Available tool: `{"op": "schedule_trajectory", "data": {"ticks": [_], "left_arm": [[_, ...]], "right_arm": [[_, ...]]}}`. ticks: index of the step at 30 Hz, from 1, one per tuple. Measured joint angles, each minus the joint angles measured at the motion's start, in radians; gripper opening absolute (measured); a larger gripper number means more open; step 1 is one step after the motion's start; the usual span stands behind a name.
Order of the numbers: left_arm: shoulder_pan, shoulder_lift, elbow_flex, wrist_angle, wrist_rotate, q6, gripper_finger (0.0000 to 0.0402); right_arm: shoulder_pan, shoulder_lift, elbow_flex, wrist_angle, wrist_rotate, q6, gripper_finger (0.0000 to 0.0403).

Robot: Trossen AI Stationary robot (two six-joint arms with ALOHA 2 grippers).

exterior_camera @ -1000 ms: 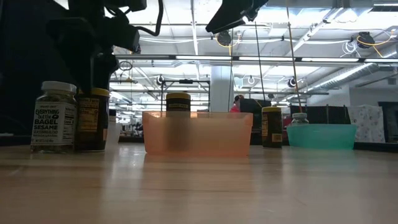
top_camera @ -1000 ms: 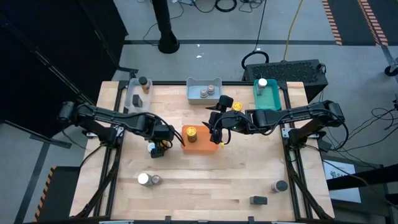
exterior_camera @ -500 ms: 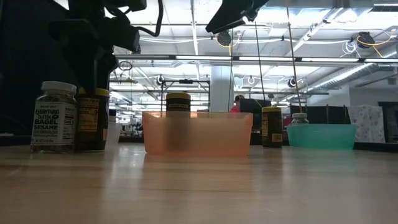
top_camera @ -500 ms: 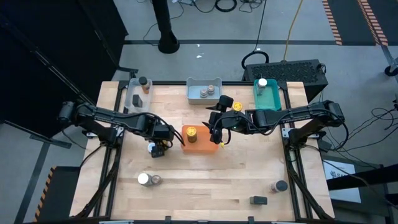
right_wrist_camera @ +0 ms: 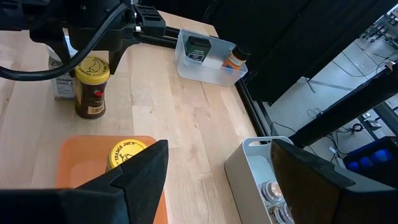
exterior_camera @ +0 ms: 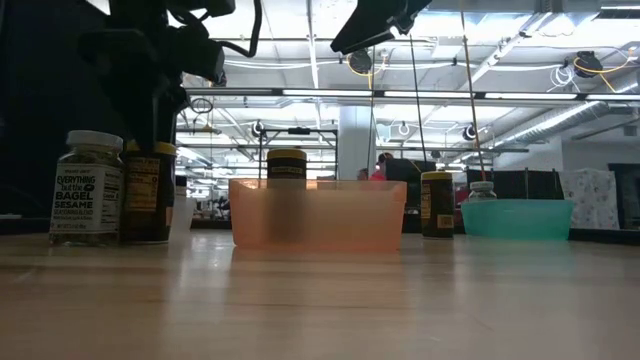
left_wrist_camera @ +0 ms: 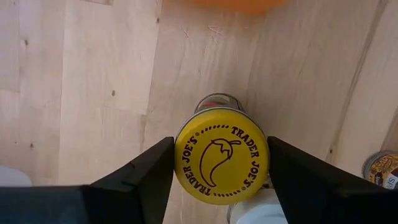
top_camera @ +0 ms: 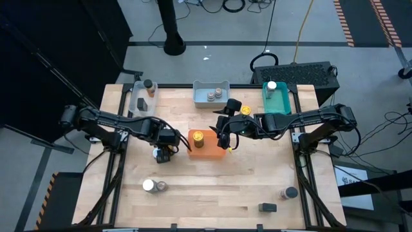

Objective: Sort spices by type
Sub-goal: Put the bottom yellow seasoning bottle into the orange bin

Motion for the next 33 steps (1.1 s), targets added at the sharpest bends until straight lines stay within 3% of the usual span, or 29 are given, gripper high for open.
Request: {"op": "schedule_trajectory", "data": {"ticks": [13, 26, 33], "left_arm": [[-0.001, 0.002, 0.037, -0.022, -0.014, 0.052, 0.0230], [0.001, 0.001, 0.424, -0.201, -0.014, 0.079, 0.0229], [0.001, 0.077, 0.582, -0.204, -0.009, 0.112, 0.0228]], "right_arm": [[0.000, 0.000, 0.000, -0.001, 0.000, -0.001, 0.0265], [0.000, -0.024, 0.000, -0.151, 0.063, 0.006, 0.0265], [0.000, -0.140, 0.001, -0.367, 0.055, 0.156, 0.0265]]}}
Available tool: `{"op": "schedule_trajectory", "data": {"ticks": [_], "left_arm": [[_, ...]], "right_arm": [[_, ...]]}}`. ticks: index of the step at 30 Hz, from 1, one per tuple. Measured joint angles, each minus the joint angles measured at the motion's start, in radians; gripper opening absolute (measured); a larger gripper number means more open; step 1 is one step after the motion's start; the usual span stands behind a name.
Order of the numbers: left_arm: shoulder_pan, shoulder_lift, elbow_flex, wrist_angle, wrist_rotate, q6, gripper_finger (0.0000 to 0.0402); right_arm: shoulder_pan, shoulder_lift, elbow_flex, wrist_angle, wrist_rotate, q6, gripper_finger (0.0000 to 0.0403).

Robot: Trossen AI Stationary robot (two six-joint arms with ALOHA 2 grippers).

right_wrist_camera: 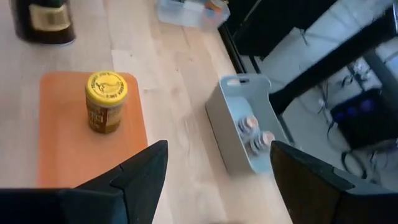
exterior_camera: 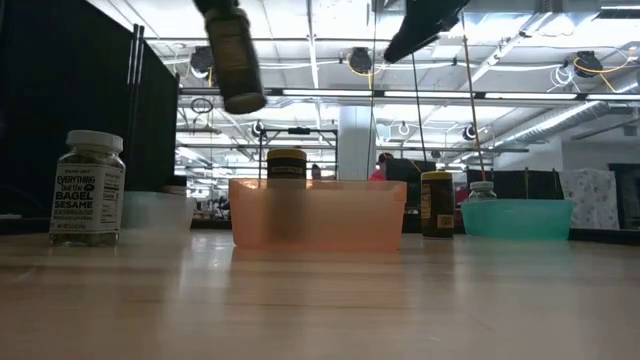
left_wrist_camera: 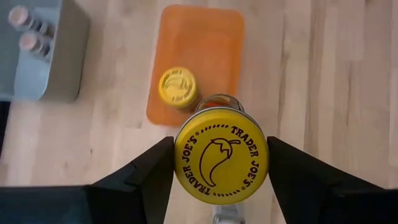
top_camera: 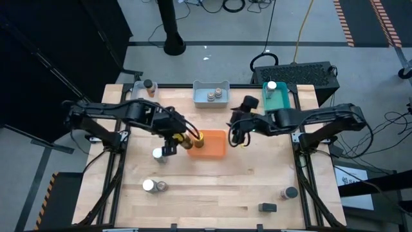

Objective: Sort spices by type
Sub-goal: Put the bottom yellow seasoning bottle into the orange bin

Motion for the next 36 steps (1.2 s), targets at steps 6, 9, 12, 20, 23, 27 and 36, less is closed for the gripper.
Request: {"op": "schedule_trajectory", "data": {"ticks": [6, 9, 12, 20, 23, 27, 36], "left_arm": [[0.009, 0.143, 0.108, -0.006, 0.046, 0.108, 0.0228], [0.021, 0.219, 0.180, -0.023, 0.051, 0.126, 0.0228], [0.026, 0.286, 0.247, -0.055, 0.051, 0.164, 0.0228], [0.026, 0.359, 0.323, -0.044, 0.058, 0.221, 0.0228], [0.033, 0.383, 0.330, -0.023, 0.056, 0.224, 0.0228], [0.062, 0.418, 0.330, 0.004, 0.055, 0.223, 0.0228], [0.102, 0.470, 0.328, -0.014, 0.057, 0.223, 0.0228]], "right_arm": [[0.000, -0.095, 0.000, -0.130, -0.003, 0.165, 0.0265], [0.000, -0.125, 0.000, -0.185, -0.003, 0.287, 0.0265], [0.000, -0.135, 0.000, -0.228, -0.003, 0.353, 0.0265], [0.000, -0.102, 0.000, -0.235, -0.003, 0.357, 0.0265], [0.000, -0.084, 0.000, -0.234, -0.003, 0.355, 0.0265], [0.000, -0.059, 0.000, -0.235, -0.003, 0.356, 0.0265], [0.001, -0.044, 0.000, -0.270, -0.003, 0.356, 0.0265]]}}
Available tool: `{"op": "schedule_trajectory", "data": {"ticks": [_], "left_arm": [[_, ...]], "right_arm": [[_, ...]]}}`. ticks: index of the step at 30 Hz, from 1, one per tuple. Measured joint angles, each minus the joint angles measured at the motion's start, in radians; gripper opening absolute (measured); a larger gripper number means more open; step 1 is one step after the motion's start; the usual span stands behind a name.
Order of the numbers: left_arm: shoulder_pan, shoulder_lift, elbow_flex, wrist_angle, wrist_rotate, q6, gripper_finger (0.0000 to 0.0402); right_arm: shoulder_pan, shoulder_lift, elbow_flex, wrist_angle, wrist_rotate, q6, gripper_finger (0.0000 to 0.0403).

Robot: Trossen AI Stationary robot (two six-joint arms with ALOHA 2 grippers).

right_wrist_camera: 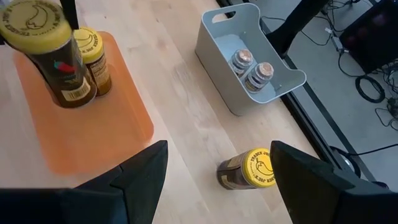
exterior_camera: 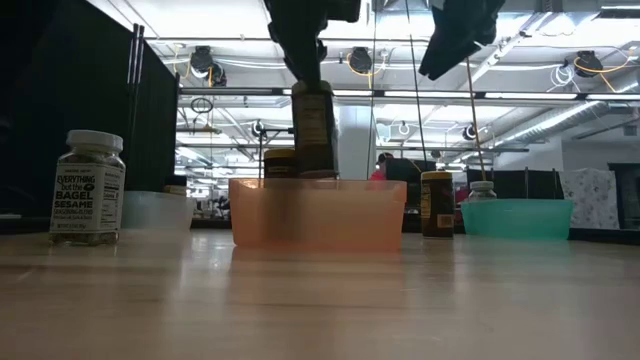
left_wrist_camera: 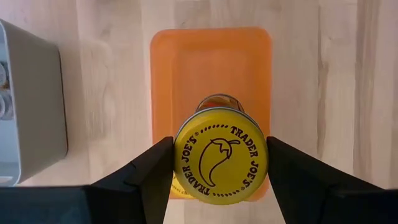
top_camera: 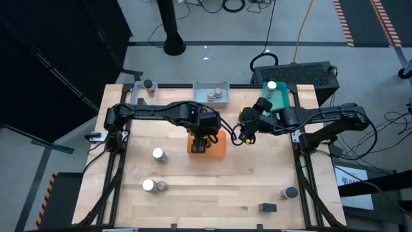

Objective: Sort spices by type
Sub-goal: Put the bottom yellow seasoning bottle into the orange bin

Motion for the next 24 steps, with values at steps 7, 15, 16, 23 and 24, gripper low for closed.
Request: {"op": "schedule_trajectory", "data": {"ticks": [7, 15, 16, 23, 24], "left_arm": [[-0.006, 0.046, -0.003, 0.035, -0.003, -0.005, 0.0228], [-0.006, 0.110, -0.003, 0.021, -0.079, 0.004, 0.0228], [-0.006, 0.114, -0.003, 0.021, -0.087, 0.005, 0.0228], [0.017, 0.122, -0.003, 0.020, -0.103, 0.006, 0.0228], [0.020, 0.122, -0.003, 0.027, -0.104, 0.005, 0.0228]], "right_arm": [[0.000, -0.006, 0.000, -0.002, 0.005, 0.000, 0.0265], [0.000, -0.003, 0.000, 0.006, 0.006, 0.000, 0.0265], [0.000, -0.003, 0.000, 0.006, 0.006, 0.000, 0.0265], [0.000, -0.003, 0.000, 0.011, 0.006, 0.001, 0.0265], [0.000, -0.003, 0.000, 0.011, 0.006, 0.002, 0.0265]]}}
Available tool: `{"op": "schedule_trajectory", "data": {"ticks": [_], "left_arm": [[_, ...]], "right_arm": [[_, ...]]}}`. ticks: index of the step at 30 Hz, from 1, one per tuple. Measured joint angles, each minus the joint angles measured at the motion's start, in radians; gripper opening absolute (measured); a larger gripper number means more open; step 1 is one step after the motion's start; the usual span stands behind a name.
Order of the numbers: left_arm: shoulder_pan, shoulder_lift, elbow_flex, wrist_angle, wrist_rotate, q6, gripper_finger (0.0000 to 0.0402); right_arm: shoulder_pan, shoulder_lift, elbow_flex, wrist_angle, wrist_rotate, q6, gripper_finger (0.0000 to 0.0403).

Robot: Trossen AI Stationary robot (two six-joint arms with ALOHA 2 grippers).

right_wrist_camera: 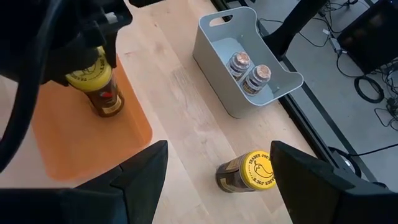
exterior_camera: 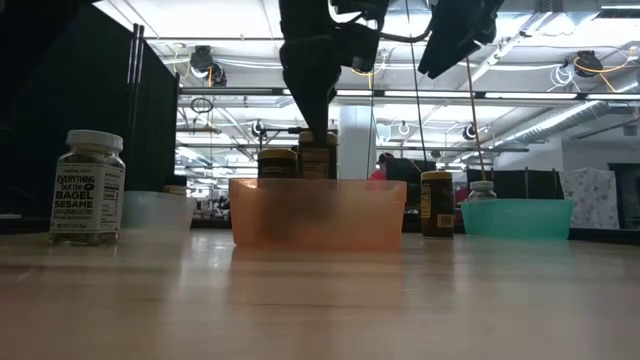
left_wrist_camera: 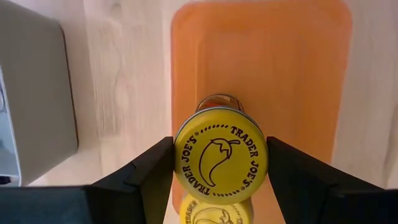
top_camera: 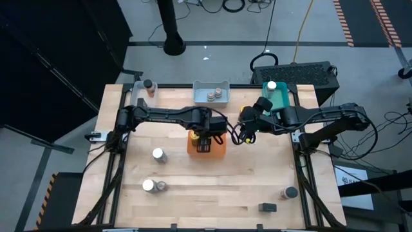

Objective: Sort spices by type
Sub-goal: Put the bottom yellow seasoning bottle into the orange bin

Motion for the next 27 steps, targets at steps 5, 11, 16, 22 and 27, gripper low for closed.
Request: {"op": "schedule_trajectory", "data": {"ticks": [5, 11, 16, 22, 27], "left_arm": [[0.017, 0.000, -0.025, 0.042, 0.001, 0.016, 0.0234], [0.020, 0.000, -0.039, 0.055, 0.001, 0.026, 0.0243], [0.019, 0.000, -0.039, 0.081, 0.001, 0.049, 0.0245], [0.020, 0.000, -0.039, 0.092, 0.001, 0.050, 0.0246], [0.020, 0.000, -0.039, 0.088, 0.005, 0.047, 0.0247]], "right_arm": [[0.000, 0.000, -0.001, -0.001, 0.000, 0.009, 0.0265], [0.001, 0.000, -0.001, 0.001, -0.002, 0.009, 0.0265], [0.001, 0.000, -0.001, 0.002, -0.002, 0.009, 0.0265], [0.001, 0.003, -0.001, 0.002, -0.002, 0.012, 0.0265], [0.001, 0.004, -0.001, 0.001, -0.002, 0.020, 0.0265]]}}
